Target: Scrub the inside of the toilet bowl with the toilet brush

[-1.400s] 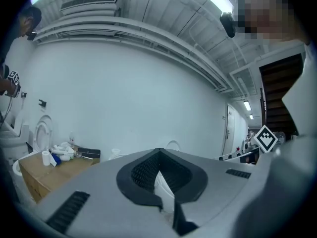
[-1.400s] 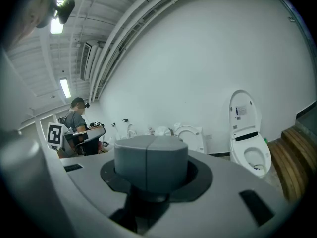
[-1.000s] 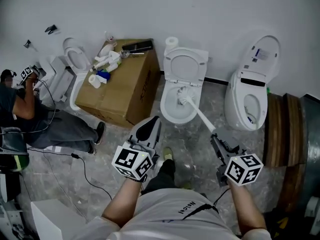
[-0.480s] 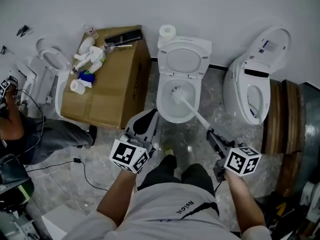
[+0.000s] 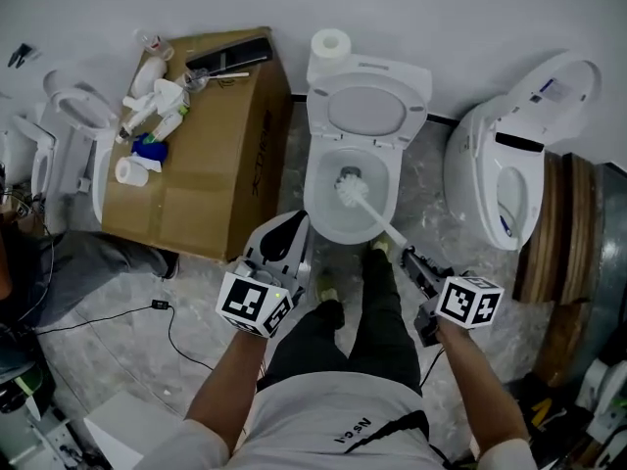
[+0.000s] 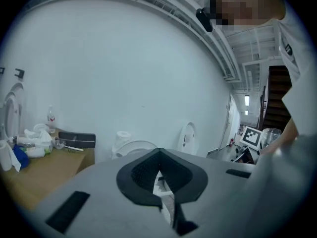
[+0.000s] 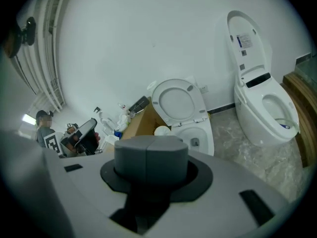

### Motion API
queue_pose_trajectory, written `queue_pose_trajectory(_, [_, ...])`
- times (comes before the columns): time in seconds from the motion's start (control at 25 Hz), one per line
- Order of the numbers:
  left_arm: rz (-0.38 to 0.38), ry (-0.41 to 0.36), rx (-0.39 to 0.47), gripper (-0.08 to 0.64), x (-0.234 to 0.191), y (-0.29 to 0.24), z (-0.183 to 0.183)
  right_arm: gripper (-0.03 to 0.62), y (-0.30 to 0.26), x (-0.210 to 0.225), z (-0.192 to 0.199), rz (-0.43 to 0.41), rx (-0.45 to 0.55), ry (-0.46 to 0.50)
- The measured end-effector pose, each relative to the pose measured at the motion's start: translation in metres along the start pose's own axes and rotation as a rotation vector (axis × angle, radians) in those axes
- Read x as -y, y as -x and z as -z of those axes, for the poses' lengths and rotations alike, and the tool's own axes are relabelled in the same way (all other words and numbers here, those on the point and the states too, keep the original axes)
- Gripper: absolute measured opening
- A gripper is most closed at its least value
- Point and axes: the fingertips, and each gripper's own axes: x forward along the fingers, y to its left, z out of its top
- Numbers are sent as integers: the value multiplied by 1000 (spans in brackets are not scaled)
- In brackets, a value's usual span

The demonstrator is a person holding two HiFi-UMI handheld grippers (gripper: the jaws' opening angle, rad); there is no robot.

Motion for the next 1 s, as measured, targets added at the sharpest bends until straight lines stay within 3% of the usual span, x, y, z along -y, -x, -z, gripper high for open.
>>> queue_pose_trajectory(0.52, [-172,55,-91,8,-64,-97,71,156,-157,93,-24,-22,-217,47])
queue_pose_trajectory(1.0, [-212,101,-106,8,-107,-145,160,155,-275,149,19,-21,-266,23])
